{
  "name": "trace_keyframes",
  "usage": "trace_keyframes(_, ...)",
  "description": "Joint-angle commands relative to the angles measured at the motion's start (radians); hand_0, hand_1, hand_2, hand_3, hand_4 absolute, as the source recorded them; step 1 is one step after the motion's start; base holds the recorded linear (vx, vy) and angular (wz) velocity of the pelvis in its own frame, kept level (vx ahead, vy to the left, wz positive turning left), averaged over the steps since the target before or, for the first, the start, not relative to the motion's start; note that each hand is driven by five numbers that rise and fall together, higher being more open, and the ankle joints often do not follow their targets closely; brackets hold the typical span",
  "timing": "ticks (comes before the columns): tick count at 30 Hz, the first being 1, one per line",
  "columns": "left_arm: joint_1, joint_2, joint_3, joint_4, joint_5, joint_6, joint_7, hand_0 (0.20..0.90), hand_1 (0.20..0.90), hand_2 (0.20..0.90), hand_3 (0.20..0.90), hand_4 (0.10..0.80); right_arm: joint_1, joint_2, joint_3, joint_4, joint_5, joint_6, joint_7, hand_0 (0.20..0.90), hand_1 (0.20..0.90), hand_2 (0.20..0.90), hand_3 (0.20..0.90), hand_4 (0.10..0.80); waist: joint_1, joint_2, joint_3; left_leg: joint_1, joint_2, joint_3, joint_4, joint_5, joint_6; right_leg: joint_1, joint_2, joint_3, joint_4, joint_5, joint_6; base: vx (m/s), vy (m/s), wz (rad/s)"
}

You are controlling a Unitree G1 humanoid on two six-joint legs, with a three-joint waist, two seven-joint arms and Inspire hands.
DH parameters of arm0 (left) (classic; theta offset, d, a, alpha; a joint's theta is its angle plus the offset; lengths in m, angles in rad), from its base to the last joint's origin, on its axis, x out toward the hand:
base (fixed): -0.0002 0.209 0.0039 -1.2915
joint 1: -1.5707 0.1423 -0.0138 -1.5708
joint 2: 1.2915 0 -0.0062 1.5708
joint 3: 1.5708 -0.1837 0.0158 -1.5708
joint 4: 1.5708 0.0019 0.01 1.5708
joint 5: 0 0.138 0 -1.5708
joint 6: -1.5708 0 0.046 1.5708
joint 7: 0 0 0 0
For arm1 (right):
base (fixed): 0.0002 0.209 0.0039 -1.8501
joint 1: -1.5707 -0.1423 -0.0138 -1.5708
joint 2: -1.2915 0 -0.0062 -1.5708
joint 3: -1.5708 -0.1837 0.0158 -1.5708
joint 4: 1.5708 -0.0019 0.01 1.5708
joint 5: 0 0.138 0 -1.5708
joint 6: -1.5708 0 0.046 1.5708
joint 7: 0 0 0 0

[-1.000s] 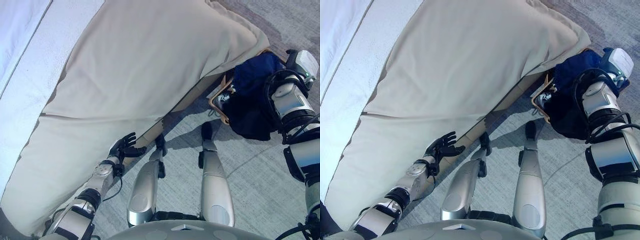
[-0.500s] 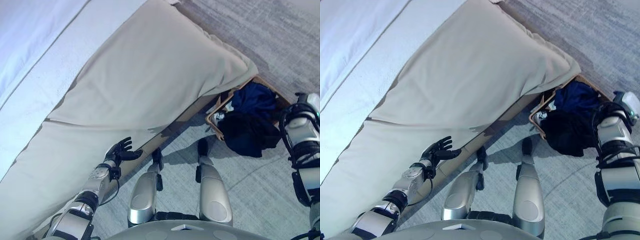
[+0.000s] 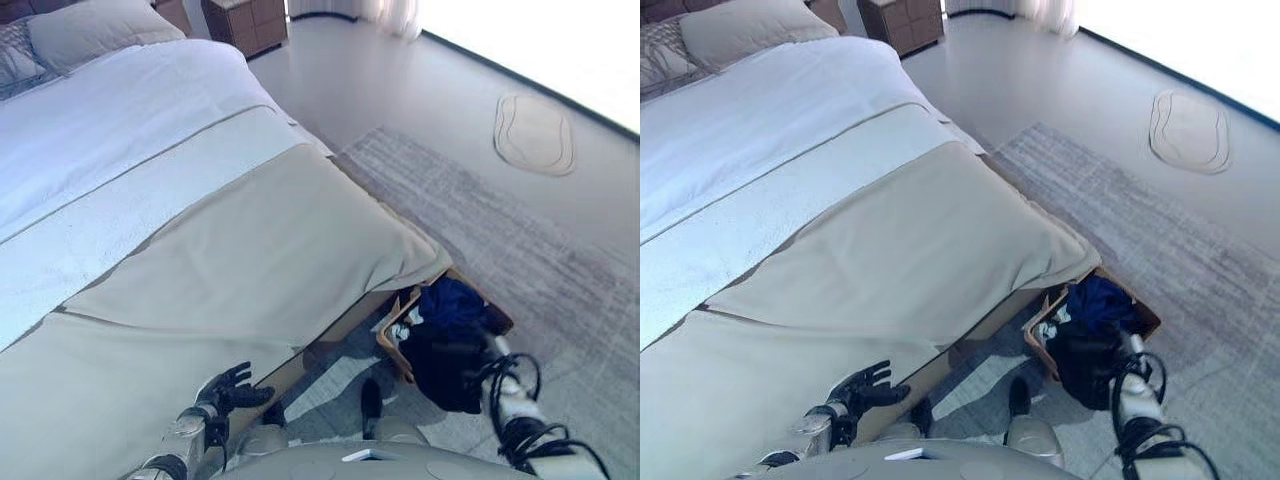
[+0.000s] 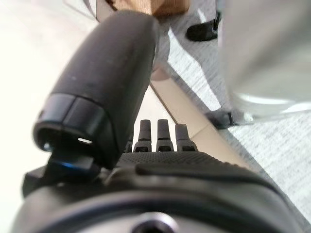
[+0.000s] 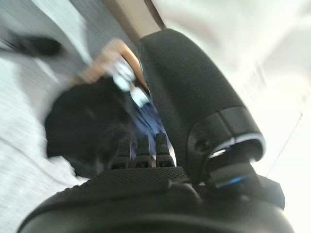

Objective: Pick up the clothes from the bed and place them into the basket

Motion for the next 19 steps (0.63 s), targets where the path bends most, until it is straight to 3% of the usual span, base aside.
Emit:
trace_keyframes(1,-0.046,0.013,0.0,0.063,0.029,-0.046,-0.031,0.9,0.9,0.9,0.9,0.8,-0.05,-0.035,0.032,0.019,-0.016,-0.051,0.075,0.9,0.9,0.9,0.9,0.8,0.006,-0.026,-0.055,-0.006,-0.039,0.031,0.03,-0.051,0.008,0.036,-0.012,-0.042,0.027,-0.029,0.013,0.044,0.113,0.0)
trace_keyframes(4,-0.058,0.017,0.012,0.105,0.037,-0.042,-0.048,0.9,0.9,0.9,0.9,0.8,-0.04,-0.003,0.043,0.093,-0.008,-0.033,0.111,0.9,0.9,0.9,0.9,0.8,0.009,-0.027,-0.077,0.019,-0.048,0.019,0.015,-0.056,0.021,0.058,-0.015,-0.027,0.031,-0.035,0.018,0.061,0.119,-0.01)
trace_keyframes(8,-0.058,0.014,0.013,0.121,0.038,-0.032,-0.043,0.9,0.9,0.9,0.9,0.8,-0.02,0.023,0.061,0.123,-0.068,-0.117,0.086,0.9,0.9,0.9,0.9,0.8,0.009,-0.026,-0.09,0.03,-0.055,0.006,0.002,-0.056,0.029,0.071,-0.018,-0.018,0.032,-0.033,0.025,0.033,0.074,0.0)
trace_keyframes(12,-0.052,0.001,0.019,0.128,0.051,-0.032,-0.03,0.9,0.9,0.9,0.9,0.8,0.003,0.054,0.076,0.095,-0.07,-0.104,0.127,0.9,0.9,0.9,0.9,0.8,-0.002,-0.026,-0.089,0.033,-0.061,0.007,0.007,-0.061,0.039,0.068,-0.023,-0.001,0.047,-0.038,0.028,-0.004,0.055,0.01)
trace_keyframes(15,-0.055,0.001,0.024,0.147,0.079,-0.028,-0.033,0.9,0.9,0.9,0.9,0.8,0.015,0.062,0.092,0.138,-0.051,-0.046,0.259,0.9,0.9,0.9,0.9,0.8,-0.003,-0.026,-0.09,0.036,-0.068,-0.003,0.007,-0.064,0.049,0.072,-0.021,0.013,0.058,-0.049,0.027,0.01,0.031,0.01)
trace_keyframes(19,-0.054,-0.008,0.026,0.159,0.076,-0.033,-0.039,0.9,0.9,0.9,0.9,0.8,0.011,0.07,0.103,0.193,-0.078,-0.007,0.318,0.9,0.9,0.9,0.9,0.8,0.009,-0.027,-0.097,0.044,-0.072,-0.007,0.007,-0.067,0.051,0.087,-0.021,-0.001,0.056,-0.053,0.025,0.022,0.006,0.07)
